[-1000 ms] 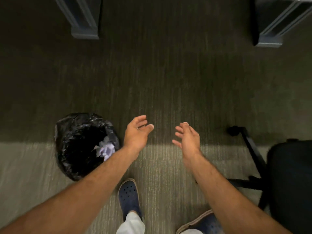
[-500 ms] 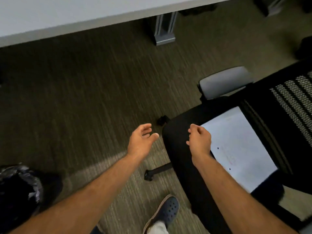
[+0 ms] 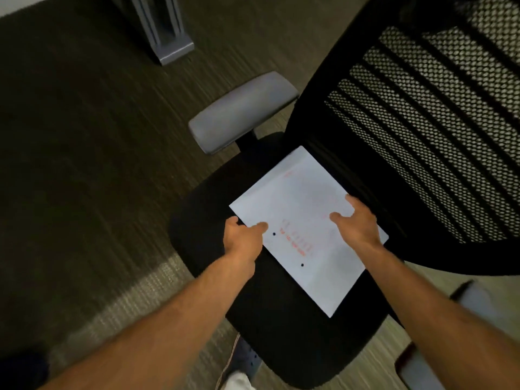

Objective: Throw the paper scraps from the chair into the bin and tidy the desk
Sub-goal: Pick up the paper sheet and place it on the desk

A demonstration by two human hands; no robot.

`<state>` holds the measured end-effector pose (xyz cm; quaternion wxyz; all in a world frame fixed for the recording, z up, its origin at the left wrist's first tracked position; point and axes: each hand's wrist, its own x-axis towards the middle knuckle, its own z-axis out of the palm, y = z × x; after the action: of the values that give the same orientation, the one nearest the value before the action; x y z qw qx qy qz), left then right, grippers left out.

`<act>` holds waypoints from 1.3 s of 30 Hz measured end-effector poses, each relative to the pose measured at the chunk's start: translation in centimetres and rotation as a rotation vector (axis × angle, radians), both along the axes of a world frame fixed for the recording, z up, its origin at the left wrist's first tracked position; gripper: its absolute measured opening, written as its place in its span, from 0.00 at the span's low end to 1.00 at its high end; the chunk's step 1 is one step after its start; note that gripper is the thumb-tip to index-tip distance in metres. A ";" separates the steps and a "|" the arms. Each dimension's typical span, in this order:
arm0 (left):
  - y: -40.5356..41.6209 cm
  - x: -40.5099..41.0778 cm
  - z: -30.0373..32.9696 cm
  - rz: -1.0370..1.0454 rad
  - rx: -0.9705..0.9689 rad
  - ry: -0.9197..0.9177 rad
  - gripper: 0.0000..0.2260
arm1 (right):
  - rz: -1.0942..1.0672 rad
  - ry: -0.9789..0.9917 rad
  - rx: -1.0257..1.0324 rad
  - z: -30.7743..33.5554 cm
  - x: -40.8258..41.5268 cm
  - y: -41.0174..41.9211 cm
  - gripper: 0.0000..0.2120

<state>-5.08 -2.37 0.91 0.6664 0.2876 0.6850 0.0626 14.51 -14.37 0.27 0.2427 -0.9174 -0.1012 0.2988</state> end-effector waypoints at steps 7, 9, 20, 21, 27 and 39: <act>-1.1 2.9 -0.5 0.016 0.059 0.070 0.34 | 0.089 0.027 -0.102 -2.9 3.9 -1.8 0.35; -1.1 3.1 -0.5 0.004 0.070 0.080 0.33 | 0.116 0.043 -0.124 -3.7 4.2 -1.8 0.38; -1.5 1.5 -0.7 0.075 -0.037 -0.090 0.09 | 0.237 -0.041 -0.253 -4.0 4.1 -0.7 0.40; -1.6 1.2 -0.5 0.069 -0.045 -0.104 0.09 | 0.247 -0.025 -0.275 -3.6 4.0 -0.7 0.40; -1.9 -1.7 1.4 0.033 0.023 -0.142 0.12 | 0.232 0.022 -0.276 -1.7 2.0 -1.3 0.37; 4.3 -15.2 17.8 -0.038 0.212 -0.206 0.09 | 0.369 0.197 -0.103 12.8 -9.0 0.8 0.18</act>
<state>-20.26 1.90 18.72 0.7001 0.3611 0.5972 0.1511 5.49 -13.57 13.06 0.1454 -0.8608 -0.2281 0.4311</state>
